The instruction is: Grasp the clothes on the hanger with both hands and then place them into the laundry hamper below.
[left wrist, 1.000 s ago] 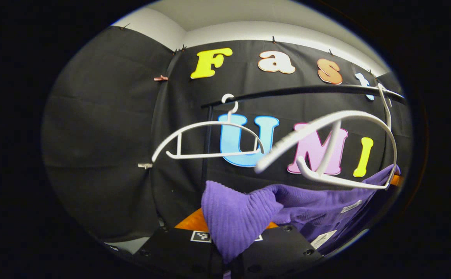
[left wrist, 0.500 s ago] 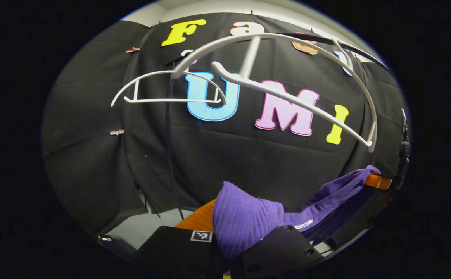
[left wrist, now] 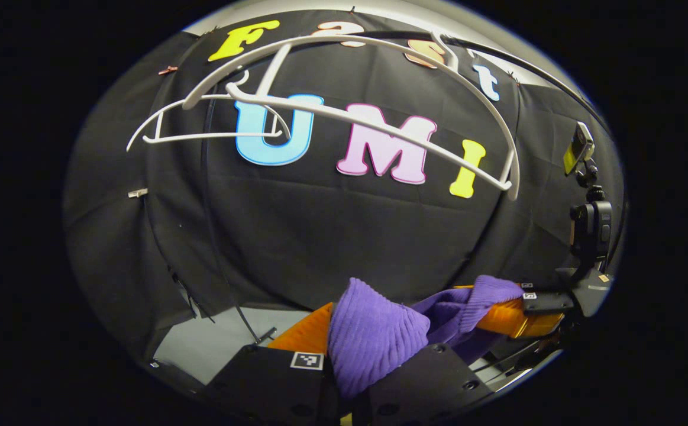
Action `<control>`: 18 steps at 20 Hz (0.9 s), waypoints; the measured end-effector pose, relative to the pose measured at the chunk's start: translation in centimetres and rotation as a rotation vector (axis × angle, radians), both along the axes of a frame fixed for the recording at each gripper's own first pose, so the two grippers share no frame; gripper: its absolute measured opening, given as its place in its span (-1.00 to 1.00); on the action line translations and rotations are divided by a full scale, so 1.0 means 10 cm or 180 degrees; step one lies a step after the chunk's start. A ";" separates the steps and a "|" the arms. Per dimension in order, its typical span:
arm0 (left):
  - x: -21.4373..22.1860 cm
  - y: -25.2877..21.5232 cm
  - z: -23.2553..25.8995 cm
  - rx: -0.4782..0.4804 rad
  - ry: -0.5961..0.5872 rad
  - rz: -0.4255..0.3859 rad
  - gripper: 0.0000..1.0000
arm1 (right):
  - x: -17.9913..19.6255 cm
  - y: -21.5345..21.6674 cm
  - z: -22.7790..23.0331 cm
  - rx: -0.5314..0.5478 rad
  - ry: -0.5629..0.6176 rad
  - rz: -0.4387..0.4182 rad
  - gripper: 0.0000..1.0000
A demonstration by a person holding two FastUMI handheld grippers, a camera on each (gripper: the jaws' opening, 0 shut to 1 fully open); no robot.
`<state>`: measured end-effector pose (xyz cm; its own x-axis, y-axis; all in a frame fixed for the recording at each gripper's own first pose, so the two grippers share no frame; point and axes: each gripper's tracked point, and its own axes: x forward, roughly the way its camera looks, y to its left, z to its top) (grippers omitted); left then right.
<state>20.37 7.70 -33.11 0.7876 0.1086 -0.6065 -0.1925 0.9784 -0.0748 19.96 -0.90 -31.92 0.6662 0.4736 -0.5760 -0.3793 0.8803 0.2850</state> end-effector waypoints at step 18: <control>-0.71 -0.44 -0.92 -0.0665 0.1176 -0.0148 -0.78 | -0.78 -0.03 -0.91 -0.0505 0.1072 0.0215 -0.75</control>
